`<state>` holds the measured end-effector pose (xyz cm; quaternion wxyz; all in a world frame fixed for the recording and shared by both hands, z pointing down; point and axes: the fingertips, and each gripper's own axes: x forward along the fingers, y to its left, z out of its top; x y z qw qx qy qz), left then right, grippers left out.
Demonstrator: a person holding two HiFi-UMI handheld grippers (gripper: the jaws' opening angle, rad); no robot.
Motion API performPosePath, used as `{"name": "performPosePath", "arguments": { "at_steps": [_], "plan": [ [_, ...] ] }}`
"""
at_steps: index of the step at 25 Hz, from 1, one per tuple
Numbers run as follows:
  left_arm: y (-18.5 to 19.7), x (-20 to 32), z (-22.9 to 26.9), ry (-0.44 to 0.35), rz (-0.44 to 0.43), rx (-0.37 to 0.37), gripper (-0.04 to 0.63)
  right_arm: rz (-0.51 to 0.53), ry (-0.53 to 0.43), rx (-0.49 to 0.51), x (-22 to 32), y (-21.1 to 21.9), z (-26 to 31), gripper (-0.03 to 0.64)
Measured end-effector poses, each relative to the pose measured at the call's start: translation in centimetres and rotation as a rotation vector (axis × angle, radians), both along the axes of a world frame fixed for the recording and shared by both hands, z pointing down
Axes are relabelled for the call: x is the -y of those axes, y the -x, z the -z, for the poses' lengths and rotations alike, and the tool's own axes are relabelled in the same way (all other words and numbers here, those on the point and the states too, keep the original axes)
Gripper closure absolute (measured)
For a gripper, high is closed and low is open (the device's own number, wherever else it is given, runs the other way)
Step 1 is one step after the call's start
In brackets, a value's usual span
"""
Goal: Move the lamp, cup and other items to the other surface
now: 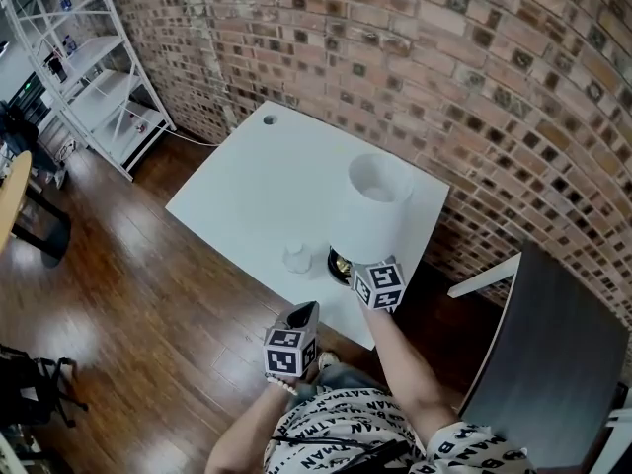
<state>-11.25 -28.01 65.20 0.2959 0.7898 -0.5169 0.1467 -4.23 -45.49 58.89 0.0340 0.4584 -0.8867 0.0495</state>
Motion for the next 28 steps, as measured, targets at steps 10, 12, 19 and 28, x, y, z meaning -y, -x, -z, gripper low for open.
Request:
{"name": "performPosePath", "arguments": {
  "at_steps": [10,12,19,28],
  "plan": [
    [0.2,0.1,-0.1,0.000,-0.005,-0.011,0.594,-0.009,-0.067,-0.008,-1.8,0.4,-0.6,0.560],
    [0.2,0.1,-0.1,-0.002,-0.010,-0.011,0.594,-0.014,-0.069,-0.009,-2.0,0.3,-0.8,0.558],
    [0.4,-0.5,0.1,0.003,-0.043,-0.003,0.594,-0.054,-0.052,0.008,-2.1,-0.2,-1.0,0.521],
    [1.9,-0.8,1.4,-0.016,-0.052,0.003,0.594,-0.190,0.198,-0.019,-5.7,-3.6,-4.4,0.402]
  ]
}}
